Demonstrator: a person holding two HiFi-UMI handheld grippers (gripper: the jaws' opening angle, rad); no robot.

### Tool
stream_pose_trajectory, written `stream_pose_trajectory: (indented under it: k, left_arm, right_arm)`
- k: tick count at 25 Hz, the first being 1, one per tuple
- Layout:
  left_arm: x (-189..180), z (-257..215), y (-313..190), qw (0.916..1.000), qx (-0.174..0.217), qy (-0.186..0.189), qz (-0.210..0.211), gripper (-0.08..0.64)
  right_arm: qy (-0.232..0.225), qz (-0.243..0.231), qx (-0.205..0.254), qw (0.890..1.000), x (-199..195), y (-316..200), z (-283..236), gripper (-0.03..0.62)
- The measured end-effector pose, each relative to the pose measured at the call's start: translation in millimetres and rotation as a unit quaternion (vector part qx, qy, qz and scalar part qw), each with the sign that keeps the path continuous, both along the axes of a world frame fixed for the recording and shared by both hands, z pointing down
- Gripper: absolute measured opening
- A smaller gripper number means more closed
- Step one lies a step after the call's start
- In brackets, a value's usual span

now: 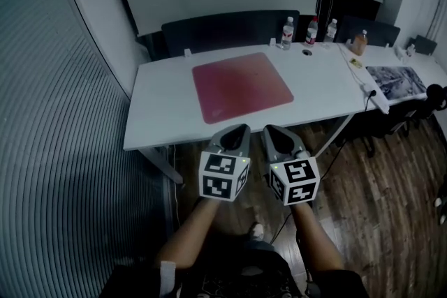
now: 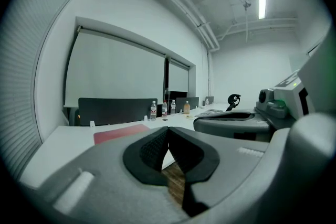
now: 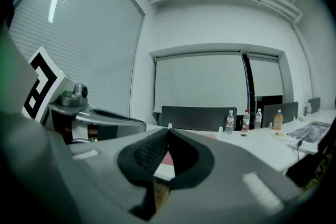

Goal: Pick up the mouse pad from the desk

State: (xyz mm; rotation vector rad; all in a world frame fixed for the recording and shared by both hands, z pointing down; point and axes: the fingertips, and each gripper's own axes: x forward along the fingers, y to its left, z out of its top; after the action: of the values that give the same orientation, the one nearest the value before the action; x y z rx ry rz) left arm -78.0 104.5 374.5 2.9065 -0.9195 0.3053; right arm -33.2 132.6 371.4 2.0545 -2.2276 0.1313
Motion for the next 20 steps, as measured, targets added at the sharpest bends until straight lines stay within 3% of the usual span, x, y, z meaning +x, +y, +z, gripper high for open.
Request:
stream_pose_trajectory:
  k: [12,20]
  left_arm:
    - [69.0,19.2,-56.4,0.9985,-0.021,-0.036,-0.035,0.006]
    - [95.3,24.8,-78.9,0.9963,-0.018,-0.053,-0.066,0.005]
  right_arm:
    - [-0.012,-0.029,-0.009,0.999,80.0,-56.1,11.7,0.002]
    - [-0.022,-0.054,0.000,0.998,109.0,-79.8,11.9,0.002]
